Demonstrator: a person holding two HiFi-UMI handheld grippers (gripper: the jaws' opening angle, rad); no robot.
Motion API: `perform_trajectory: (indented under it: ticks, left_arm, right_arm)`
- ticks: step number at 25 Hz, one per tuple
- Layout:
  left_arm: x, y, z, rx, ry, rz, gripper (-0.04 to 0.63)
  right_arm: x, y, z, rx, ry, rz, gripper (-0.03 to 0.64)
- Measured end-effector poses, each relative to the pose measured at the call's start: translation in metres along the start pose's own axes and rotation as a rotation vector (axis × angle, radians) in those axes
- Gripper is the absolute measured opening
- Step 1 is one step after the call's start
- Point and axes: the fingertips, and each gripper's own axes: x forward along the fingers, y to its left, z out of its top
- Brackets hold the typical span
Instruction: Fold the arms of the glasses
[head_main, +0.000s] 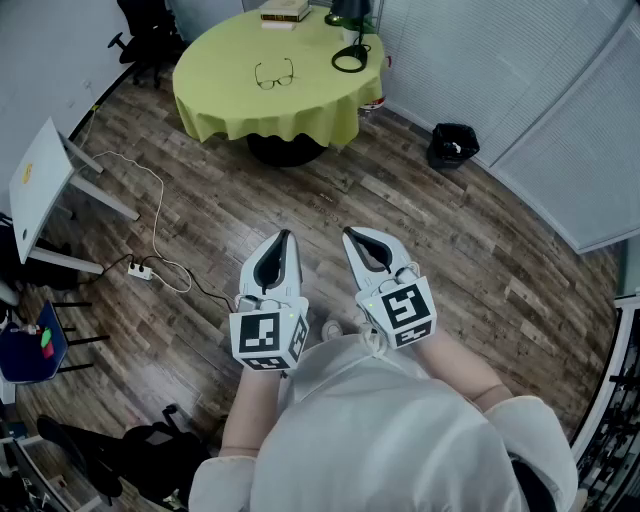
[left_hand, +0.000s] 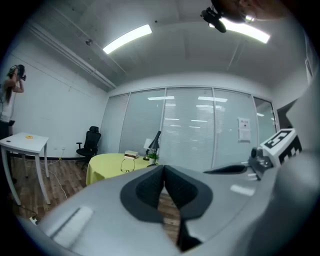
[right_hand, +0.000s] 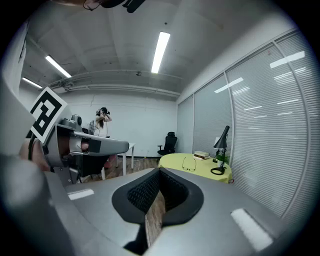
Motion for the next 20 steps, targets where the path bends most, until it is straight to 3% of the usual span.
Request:
perform_trajectory:
  ticks: [11, 20]
  left_arm:
    - [0.001, 0.012, -0.005, -0.012, 0.02, 0.002, 0.006]
    - [0.004, 0.024, -0.016, -0.041, 0.039, 0.02, 0.006]
  right_arm:
    - [0.007, 0.005, 0.0, -0.018, 0.013, 0.004, -0.003]
    - [0.017, 0.001, -0.013, 0.043, 0.041, -0.006, -0.003]
